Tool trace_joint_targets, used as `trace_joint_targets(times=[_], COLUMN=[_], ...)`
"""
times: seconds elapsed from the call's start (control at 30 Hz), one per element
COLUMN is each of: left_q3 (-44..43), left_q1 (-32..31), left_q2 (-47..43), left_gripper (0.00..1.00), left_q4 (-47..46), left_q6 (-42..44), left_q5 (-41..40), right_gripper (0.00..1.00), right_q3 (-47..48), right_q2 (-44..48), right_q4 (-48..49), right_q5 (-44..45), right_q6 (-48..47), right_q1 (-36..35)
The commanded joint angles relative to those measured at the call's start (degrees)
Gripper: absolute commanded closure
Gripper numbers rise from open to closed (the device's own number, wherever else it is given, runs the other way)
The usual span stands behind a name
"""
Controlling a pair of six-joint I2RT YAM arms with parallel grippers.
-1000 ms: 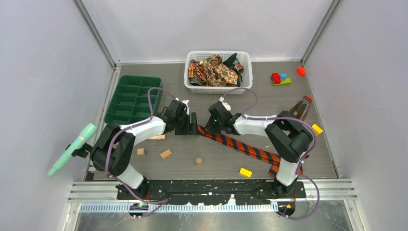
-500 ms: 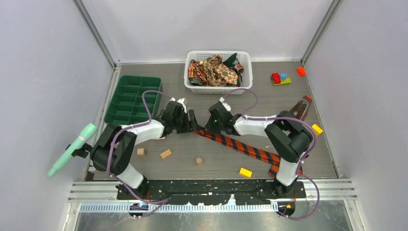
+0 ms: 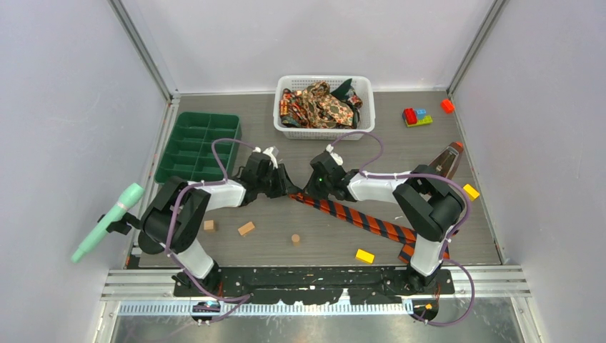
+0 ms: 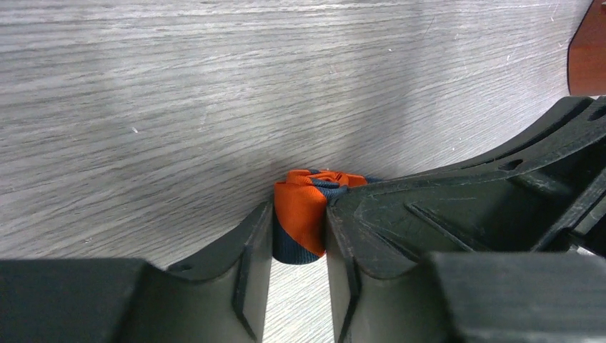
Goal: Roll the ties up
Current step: Roll the tie at the center of the board.
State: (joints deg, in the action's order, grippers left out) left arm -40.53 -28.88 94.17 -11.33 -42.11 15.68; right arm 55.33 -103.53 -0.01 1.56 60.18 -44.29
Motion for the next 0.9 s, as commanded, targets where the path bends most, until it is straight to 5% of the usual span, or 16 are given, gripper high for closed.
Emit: trace_joint_targets(times=[0.0, 0.33, 0.87], left_q3=[1.41, -1.29, -8.31], left_q1=[0.04, 0.06, -0.10], left_q2=[0.75, -0.31, -6.44], left_gripper=[0.70, 1.00, 1.00], left_q4=[-2.71, 0.61, 20.44], left_q6=[-0.62, 1.20, 13.33], left_q5=[1.63, 2.03, -8.67], right_gripper=[0.91, 0.90, 0.77], right_q3=[-0.93, -0.56, 0.49], right_q2=[0.39, 1.54, 20.29], right_q4=[-1.31, -1.73, -17.43], right_q5=[0.02, -0.12, 7.71], right_q6=[-0.02, -0.77, -9.21], right_q1=[-0.53, -0.53, -1.41])
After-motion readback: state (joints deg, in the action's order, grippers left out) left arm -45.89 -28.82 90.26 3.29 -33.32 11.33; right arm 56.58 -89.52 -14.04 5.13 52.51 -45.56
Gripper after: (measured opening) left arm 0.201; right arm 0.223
